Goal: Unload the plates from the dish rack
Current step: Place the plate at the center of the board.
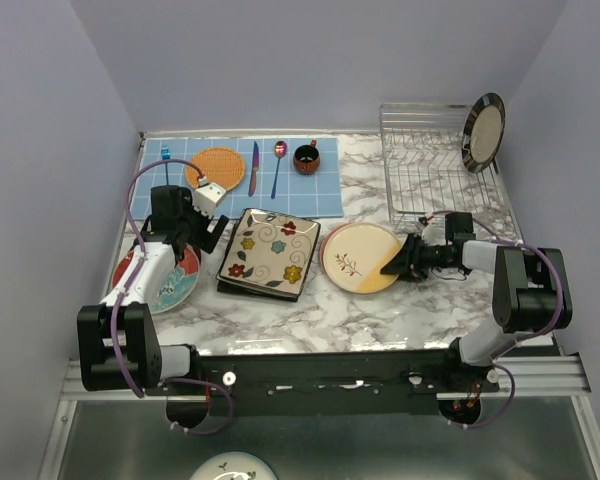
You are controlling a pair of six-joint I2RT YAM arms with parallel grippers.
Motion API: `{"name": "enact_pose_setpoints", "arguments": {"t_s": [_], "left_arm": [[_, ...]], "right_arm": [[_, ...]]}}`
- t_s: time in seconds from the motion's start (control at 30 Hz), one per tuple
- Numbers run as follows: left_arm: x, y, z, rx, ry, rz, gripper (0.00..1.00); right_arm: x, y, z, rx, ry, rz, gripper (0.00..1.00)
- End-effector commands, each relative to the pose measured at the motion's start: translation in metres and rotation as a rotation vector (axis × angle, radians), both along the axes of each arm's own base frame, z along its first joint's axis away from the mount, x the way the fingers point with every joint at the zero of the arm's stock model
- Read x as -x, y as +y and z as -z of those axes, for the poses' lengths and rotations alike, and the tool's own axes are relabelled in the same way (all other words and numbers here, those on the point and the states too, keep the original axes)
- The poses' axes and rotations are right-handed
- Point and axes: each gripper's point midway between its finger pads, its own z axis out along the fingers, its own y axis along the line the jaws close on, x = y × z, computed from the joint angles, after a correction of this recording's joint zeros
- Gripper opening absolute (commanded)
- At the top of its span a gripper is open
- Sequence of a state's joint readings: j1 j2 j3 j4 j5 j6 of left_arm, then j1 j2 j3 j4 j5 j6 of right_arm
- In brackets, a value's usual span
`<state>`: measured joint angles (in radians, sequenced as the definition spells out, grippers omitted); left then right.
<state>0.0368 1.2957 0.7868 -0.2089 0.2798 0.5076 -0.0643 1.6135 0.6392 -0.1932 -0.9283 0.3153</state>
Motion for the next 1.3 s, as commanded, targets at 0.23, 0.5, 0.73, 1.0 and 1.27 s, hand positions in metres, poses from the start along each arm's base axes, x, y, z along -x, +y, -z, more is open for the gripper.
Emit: {"name": "enact_pose_setpoints", "arguments": {"t_s": [0.23, 0.5, 0.73, 1.0, 1.27], "left_arm": [[0.002, -0.005, -0.005, 0.008, -0.017, 0.020, 0.98], [0.003, -0.004, -0.004, 0.003, -0.014, 0.019, 0.98], [0.003, -0.005, -0.002, 0.004, -0.012, 0.022, 0.98], [0.005, -0.005, -0.001, 0.003, -0.012, 0.020, 0.98], [0.007, -0.003, 0.000, -0.004, -0.009, 0.020, 0.98]], "right_arm": [[-0.009, -0.001, -0.017, 0.022, -0.067, -0.044, 0.45], [-0.008, -0.005, -0.012, 0.058, -0.062, -0.060, 0.45], [-0.005, -0.007, -0.008, 0.076, -0.050, -0.071, 0.47], [-0.005, -0.008, -0.006, 0.087, -0.052, -0.075, 0.48], [-0.004, -0.011, -0.003, 0.109, -0.049, -0.073, 0.51]]}}
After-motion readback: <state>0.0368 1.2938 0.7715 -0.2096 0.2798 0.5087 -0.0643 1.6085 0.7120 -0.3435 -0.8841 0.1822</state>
